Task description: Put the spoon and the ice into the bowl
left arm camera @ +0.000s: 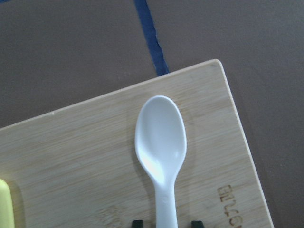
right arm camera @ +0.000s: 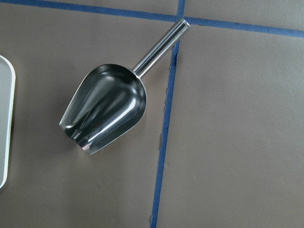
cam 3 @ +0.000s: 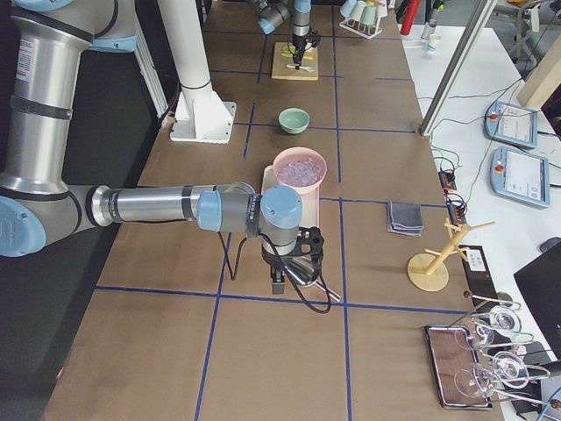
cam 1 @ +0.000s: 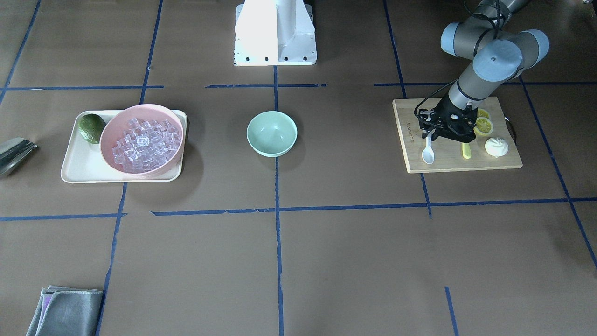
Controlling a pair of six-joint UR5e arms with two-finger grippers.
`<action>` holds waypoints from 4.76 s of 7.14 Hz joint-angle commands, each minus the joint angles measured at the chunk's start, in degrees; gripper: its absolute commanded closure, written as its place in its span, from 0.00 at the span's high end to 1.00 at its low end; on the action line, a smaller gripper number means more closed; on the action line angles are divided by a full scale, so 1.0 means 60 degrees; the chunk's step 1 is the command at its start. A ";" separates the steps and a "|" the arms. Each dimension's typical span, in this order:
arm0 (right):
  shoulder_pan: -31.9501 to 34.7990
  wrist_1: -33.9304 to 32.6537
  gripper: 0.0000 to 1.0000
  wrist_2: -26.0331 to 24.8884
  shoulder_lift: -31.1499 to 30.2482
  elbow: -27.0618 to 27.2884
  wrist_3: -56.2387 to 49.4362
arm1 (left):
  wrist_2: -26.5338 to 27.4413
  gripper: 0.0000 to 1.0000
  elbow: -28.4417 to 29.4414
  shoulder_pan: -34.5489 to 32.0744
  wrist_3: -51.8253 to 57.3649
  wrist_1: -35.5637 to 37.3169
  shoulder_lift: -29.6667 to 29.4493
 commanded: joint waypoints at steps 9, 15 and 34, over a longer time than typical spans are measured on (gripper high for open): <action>0.0000 0.0000 1.00 -0.0015 0.0000 -0.0001 -0.0049 | 0.0249 0.03 -0.0309 0.1257 0.1567 0.1940 -0.3544; 0.0000 0.0000 1.00 -0.0015 0.0000 -0.0059 -0.0020 | 0.1186 0.08 0.0229 0.2736 0.0765 0.3603 -0.6037; -0.0569 0.0029 1.00 0.0936 0.0642 0.0248 0.0054 | -0.0337 1.00 -0.0973 -0.5954 0.7321 0.5493 0.0738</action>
